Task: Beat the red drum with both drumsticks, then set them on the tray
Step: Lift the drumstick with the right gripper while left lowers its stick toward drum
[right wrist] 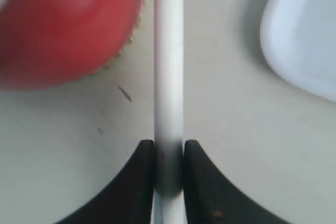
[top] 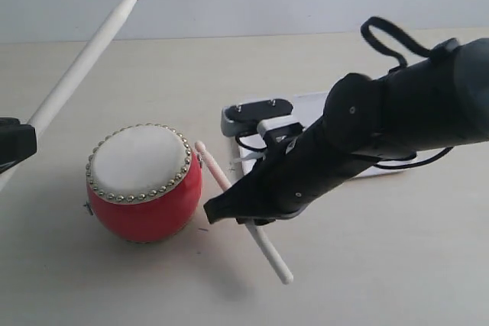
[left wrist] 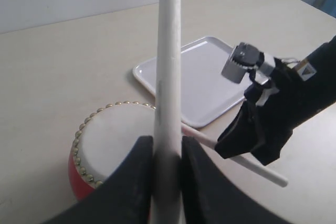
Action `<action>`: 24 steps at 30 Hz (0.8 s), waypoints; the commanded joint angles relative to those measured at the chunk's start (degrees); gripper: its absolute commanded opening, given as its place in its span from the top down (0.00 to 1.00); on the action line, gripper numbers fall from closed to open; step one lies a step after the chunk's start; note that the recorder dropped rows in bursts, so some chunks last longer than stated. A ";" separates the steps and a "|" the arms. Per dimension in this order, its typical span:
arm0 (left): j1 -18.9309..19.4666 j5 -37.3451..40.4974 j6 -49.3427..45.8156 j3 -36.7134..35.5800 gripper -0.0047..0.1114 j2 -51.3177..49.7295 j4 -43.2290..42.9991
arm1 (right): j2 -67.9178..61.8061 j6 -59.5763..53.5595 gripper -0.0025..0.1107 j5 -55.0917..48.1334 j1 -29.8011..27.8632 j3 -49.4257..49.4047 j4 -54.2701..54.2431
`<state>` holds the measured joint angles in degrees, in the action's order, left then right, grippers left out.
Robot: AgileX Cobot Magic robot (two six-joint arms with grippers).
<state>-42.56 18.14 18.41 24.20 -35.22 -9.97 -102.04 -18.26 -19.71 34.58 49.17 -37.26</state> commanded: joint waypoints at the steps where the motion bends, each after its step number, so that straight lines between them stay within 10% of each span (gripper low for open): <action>1: 0.07 -0.33 0.18 -0.19 0.96 0.55 0.11 | 5.83 -0.86 0.98 -0.06 0.07 -0.04 2.26; 24: 0.16 13.79 7.47 -0.88 0.96 -0.03 0.11 | 21.97 -0.60 0.98 -12.82 0.07 -0.04 15.73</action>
<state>-42.56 31.30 22.43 24.03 -35.22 -9.97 -80.83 -18.47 -31.37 34.58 49.17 -22.12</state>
